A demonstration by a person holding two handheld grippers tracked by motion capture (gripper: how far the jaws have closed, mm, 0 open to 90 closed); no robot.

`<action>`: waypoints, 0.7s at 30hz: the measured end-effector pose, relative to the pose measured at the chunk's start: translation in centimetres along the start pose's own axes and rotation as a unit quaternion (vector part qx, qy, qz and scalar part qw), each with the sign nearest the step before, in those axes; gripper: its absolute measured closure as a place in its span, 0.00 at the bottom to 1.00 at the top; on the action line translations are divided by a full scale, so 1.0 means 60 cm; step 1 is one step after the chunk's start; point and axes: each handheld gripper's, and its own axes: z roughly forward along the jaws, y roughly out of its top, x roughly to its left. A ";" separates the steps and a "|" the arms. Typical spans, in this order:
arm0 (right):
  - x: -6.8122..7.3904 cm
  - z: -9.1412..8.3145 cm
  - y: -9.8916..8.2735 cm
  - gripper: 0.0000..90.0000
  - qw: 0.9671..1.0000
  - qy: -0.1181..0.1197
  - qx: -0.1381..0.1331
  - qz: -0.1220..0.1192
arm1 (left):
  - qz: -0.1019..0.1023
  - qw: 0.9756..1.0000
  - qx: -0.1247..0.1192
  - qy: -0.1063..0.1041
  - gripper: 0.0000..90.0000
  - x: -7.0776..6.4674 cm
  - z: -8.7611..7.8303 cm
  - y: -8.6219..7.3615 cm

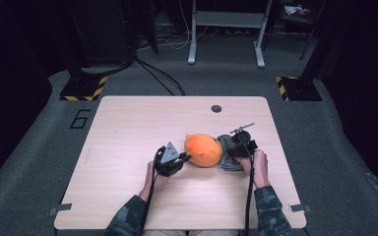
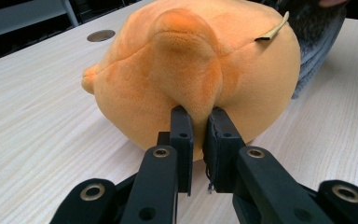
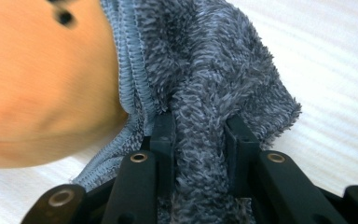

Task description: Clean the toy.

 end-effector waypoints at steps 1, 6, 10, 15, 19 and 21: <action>-0.001 0.004 -0.002 0.77 1.000 0.001 0.004 0.004 | 0.001 1.000 0.000 0.000 0.92 0.000 0.000 0.000; 0.001 -0.011 -0.003 0.77 1.000 -0.012 -0.014 0.005 | -0.001 1.000 0.000 0.000 0.92 0.000 0.000 0.000; 0.013 -0.046 0.006 0.77 0.999 -0.013 -0.049 -0.009 | -0.001 1.000 -0.001 0.003 0.92 0.000 0.000 0.000; 0.051 -0.093 0.027 0.77 0.995 -0.006 -0.094 -0.036 | -0.001 1.000 -0.002 0.003 0.91 0.000 0.000 -0.001; 0.083 -0.095 0.045 0.77 0.993 0.008 -0.099 -0.068 | -0.002 1.000 -0.001 0.007 0.91 0.001 0.000 -0.001; 0.090 -0.080 0.053 0.77 0.993 0.009 -0.086 -0.080 | -0.002 1.000 -0.002 0.008 0.91 0.002 0.001 -0.002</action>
